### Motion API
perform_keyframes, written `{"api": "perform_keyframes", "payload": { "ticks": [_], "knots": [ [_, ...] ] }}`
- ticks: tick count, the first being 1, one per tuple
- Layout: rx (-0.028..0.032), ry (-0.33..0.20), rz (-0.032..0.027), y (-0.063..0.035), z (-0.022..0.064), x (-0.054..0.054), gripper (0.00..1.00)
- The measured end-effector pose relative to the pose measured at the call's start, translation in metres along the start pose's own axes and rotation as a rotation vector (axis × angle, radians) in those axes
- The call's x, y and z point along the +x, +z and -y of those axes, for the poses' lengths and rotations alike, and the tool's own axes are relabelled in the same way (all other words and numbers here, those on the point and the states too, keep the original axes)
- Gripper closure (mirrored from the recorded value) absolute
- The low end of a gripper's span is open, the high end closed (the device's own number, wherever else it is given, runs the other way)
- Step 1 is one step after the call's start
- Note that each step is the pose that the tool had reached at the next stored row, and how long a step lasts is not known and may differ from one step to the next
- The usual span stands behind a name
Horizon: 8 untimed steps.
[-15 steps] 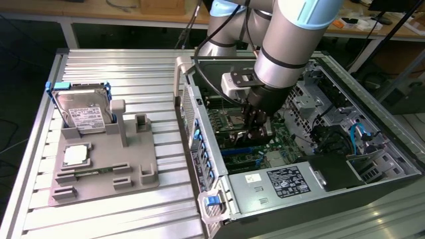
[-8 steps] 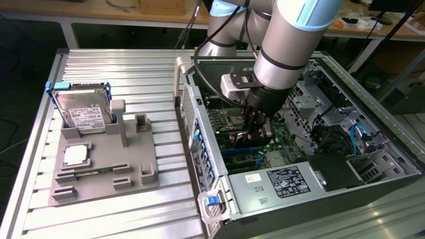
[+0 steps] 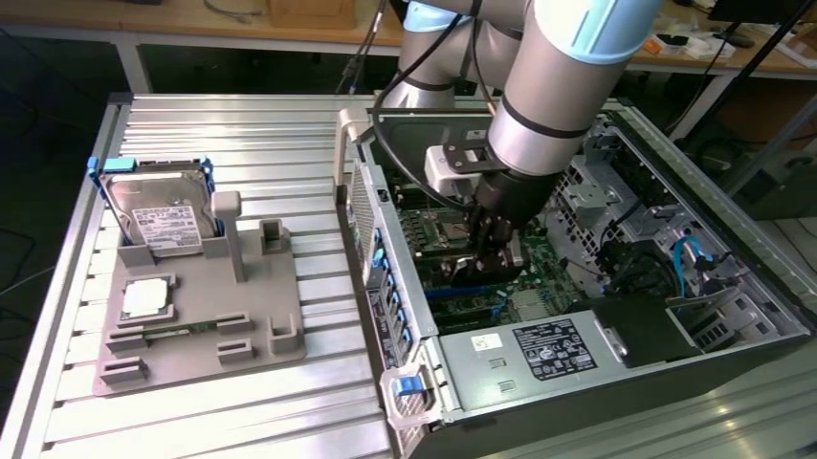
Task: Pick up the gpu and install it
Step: 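Insert the gpu into the slot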
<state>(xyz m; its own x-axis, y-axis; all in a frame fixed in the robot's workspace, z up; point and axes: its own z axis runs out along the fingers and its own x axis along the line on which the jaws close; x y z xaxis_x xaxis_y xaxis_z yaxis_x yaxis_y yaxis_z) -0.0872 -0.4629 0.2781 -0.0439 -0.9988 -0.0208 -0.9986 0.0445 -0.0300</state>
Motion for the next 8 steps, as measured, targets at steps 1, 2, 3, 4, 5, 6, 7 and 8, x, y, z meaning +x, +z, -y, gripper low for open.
{"api": "perform_keyframes", "payload": {
  "ticks": [1,2,3,4,5,6,7,8],
  "knots": [
    [0.0000,0.000,0.0001,0.0001,0.0001,0.0001,0.73],
    [0.0000,0.000,0.0001,0.0002,0.0003,0.0002,0.73],
    [-0.0001,0.000,0.0000,0.0002,0.0004,0.0002,0.73],
    [-0.0001,0.000,-0.0001,0.0002,0.0007,0.0003,0.73],
    [-0.0001,0.000,-0.0001,0.0002,0.0008,0.0003,0.73],
    [-0.0001,0.000,-0.0002,0.0003,0.0009,0.0003,0.73],
    [-0.0001,0.000,-0.0001,0.0004,0.0010,0.0004,0.73],
    [0.0001,0.000,0.0003,0.0006,0.0010,0.0007,0.73]
  ]
}}
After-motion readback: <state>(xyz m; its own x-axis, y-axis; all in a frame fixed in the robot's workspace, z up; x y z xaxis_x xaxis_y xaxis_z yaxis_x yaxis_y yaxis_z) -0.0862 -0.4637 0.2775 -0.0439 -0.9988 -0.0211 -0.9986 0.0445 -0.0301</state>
